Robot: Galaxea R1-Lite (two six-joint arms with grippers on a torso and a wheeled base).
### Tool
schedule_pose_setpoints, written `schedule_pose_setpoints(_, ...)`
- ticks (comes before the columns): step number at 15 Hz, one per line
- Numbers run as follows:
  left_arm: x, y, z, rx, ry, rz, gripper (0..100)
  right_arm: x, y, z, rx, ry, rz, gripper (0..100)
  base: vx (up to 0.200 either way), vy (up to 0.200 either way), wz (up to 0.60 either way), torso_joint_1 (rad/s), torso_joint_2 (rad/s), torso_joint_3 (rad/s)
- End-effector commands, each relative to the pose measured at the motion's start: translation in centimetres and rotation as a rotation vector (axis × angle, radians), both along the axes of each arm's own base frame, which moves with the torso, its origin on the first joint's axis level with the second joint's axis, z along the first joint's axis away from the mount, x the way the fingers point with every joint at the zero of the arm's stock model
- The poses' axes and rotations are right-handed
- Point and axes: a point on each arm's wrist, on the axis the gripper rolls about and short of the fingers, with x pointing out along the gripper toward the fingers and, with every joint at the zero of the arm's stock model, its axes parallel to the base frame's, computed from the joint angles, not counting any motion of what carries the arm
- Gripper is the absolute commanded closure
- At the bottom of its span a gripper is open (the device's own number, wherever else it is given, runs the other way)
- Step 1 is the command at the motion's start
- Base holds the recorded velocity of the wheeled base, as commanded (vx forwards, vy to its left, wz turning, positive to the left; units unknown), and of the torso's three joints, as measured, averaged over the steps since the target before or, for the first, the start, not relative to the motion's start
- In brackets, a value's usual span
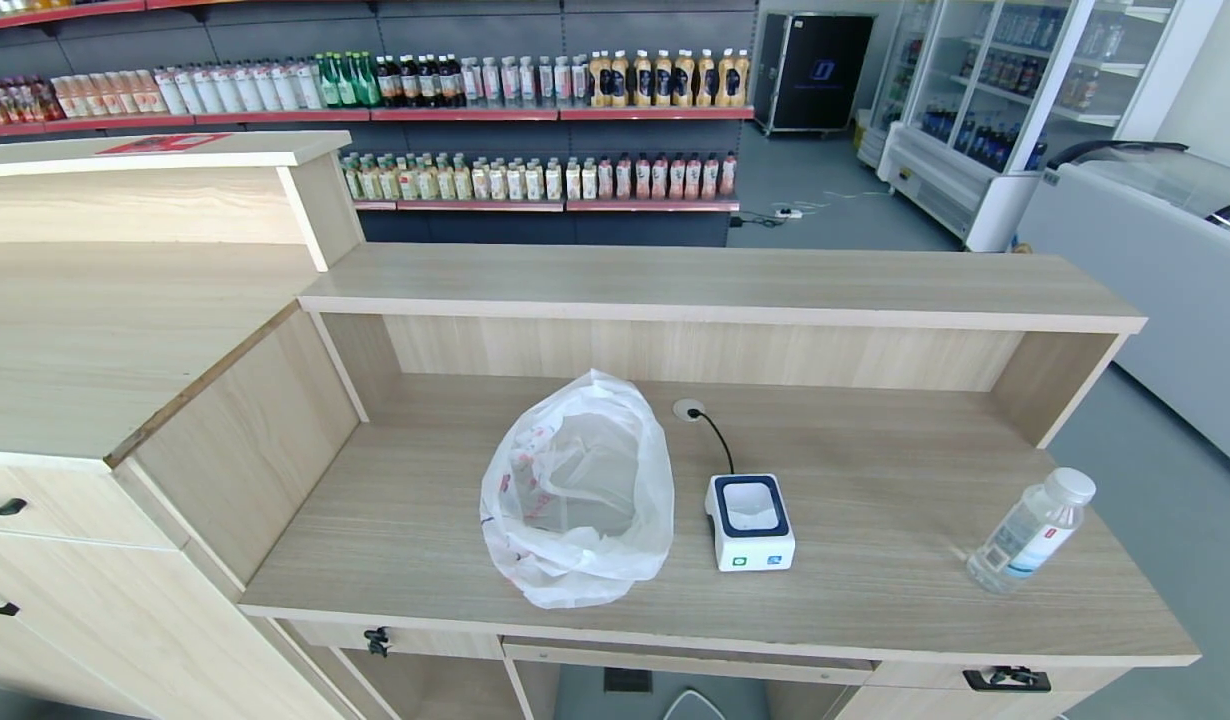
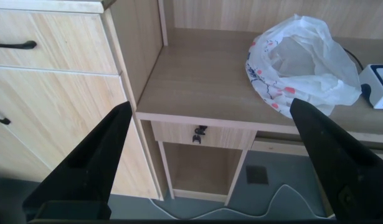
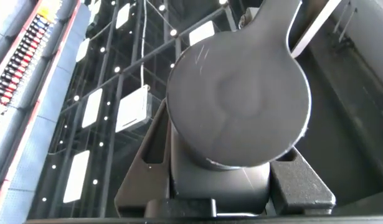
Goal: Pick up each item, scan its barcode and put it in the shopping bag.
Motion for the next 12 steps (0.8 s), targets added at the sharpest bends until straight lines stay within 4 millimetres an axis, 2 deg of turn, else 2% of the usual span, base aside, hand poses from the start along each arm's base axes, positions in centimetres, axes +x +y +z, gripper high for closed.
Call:
schedule_pose_setpoints(1, 0.0, 0.0, 0.0, 0.000, 0.000, 0.001, 0, 0.0, 0.1, 0.1, 0.005, 0.017, 0.008, 100, 0.000, 0.000, 0.00, 0.000, 0.00, 0.000)
schedule_pose_setpoints(2, 0.0, 0.0, 0.0, 0.000, 0.000, 0.001, 0, 0.0, 0.1, 0.1, 0.005, 0.017, 0.008, 100, 0.000, 0.000, 0.00, 0.000, 0.00, 0.000)
schedule_pose_setpoints(3, 0.0, 0.0, 0.0, 0.000, 0.000, 0.001, 0, 0.7, 0.1, 2.2, 0.112, 0.151, -0.074, 100, 0.000, 0.000, 0.00, 0.000, 0.00, 0.000)
schedule_pose_setpoints(4, 0.0, 0.0, 0.0, 0.000, 0.000, 0.001, 0, 1.5, 0.2, 3.0, 0.216, 0.309, -0.157, 100, 0.000, 0.000, 0.00, 0.000, 0.00, 0.000)
schedule_pose_setpoints(7, 0.0, 0.0, 0.0, 0.000, 0.000, 0.001, 0, 3.7, -0.1, 1.5, 0.586, 0.914, -0.397, 100, 0.000, 0.000, 0.00, 0.000, 0.00, 0.000)
schedule_pose_setpoints(9, 0.0, 0.0, 0.0, 0.000, 0.000, 0.001, 0, 4.3, -0.1, 0.1, 0.726, 1.203, -0.545, 100, 0.000, 0.000, 0.00, 0.000, 0.00, 0.000)
schedule_pose_setpoints(10, 0.0, 0.0, 0.0, 0.000, 0.000, 0.001, 0, 4.6, 0.1, -0.5, 0.792, 1.383, -0.559, 100, 0.000, 0.000, 0.00, 0.000, 0.00, 0.000)
schedule_pose_setpoints(11, 0.0, 0.0, 0.0, 0.000, 0.000, 0.001, 0, 4.6, 0.1, -0.7, 0.814, 1.424, -0.567, 100, 0.000, 0.000, 0.00, 0.000, 0.00, 0.000)
schedule_pose_setpoints(12, 0.0, 0.0, 0.0, 0.000, 0.000, 0.001, 0, 4.5, -0.5, -0.9, 1.066, 1.551, -0.631, 100, 0.000, 0.000, 0.00, 0.000, 0.00, 0.000)
